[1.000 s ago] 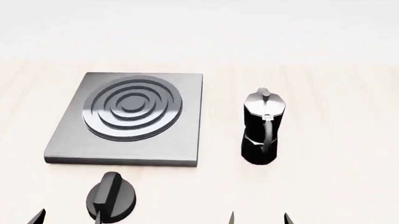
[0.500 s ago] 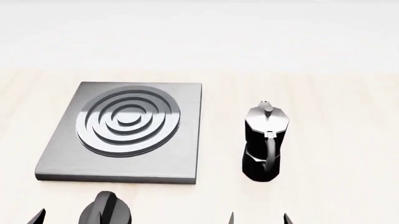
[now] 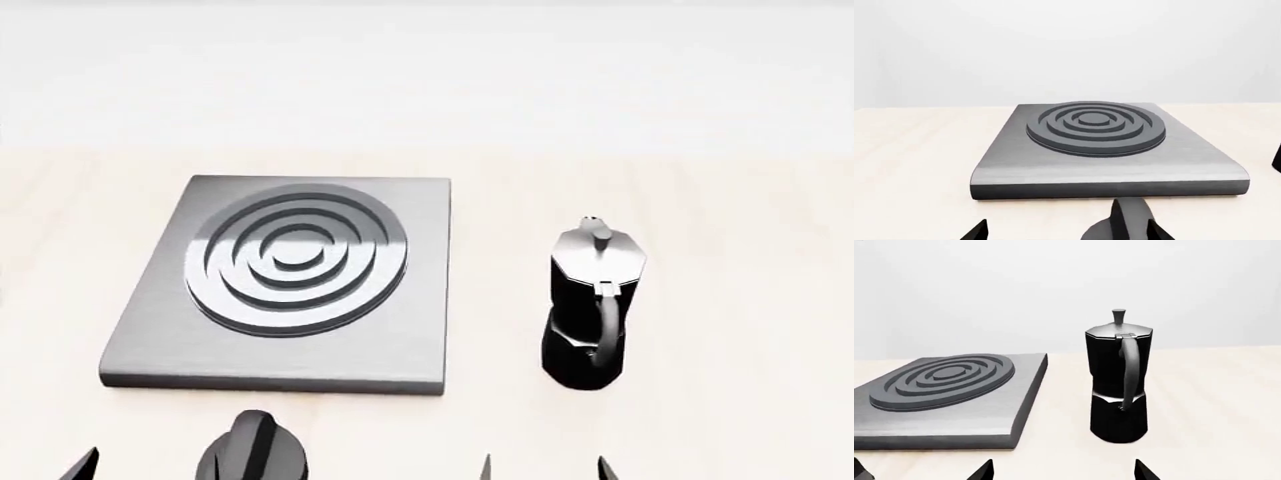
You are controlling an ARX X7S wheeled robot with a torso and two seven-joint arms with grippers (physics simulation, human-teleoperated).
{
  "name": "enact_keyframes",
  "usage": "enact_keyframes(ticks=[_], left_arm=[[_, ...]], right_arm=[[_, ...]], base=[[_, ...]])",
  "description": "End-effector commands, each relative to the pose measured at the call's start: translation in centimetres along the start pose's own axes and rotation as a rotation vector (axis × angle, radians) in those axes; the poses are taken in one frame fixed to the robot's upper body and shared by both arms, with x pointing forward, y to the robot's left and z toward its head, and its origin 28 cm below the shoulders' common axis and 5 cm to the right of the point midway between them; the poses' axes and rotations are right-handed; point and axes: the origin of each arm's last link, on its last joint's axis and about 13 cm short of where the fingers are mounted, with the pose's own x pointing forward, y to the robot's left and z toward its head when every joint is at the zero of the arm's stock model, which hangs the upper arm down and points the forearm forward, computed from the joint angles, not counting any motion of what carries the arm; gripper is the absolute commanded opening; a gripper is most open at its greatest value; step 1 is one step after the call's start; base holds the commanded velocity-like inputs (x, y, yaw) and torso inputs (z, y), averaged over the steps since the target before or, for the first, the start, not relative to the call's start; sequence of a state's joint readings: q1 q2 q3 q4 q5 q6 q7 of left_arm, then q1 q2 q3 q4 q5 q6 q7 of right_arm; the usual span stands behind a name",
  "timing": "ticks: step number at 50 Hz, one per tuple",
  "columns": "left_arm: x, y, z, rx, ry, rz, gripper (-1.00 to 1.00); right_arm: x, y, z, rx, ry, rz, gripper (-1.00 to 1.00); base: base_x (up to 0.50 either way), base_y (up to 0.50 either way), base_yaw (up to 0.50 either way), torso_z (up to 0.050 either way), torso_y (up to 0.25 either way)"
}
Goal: Put the moka pot on the stove.
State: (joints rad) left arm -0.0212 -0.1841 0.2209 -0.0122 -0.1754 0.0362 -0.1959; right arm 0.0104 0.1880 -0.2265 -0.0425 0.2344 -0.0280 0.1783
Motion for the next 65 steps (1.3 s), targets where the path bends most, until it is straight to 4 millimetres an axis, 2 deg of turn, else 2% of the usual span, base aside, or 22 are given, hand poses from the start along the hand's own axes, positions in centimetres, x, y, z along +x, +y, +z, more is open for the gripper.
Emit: enact_keyframes(ticks=[1, 65], left_arm=[[0.00, 0.00, 0.00, 0.000, 0.000, -0.001, 1.00], [0.00, 0.00, 0.00, 0.001, 0.000, -0.002, 1.00]], right_arm=[[-0.04, 0.09, 0.06, -0.001, -0.002, 0.005, 1.00], [-0.12, 0.35, 0.13, 0.000, -0.007, 0.016, 1.00]], base=[[0.00, 0.08, 0.00, 0.000, 0.000], [0.00, 0.08, 0.00, 0.000, 0.000]])
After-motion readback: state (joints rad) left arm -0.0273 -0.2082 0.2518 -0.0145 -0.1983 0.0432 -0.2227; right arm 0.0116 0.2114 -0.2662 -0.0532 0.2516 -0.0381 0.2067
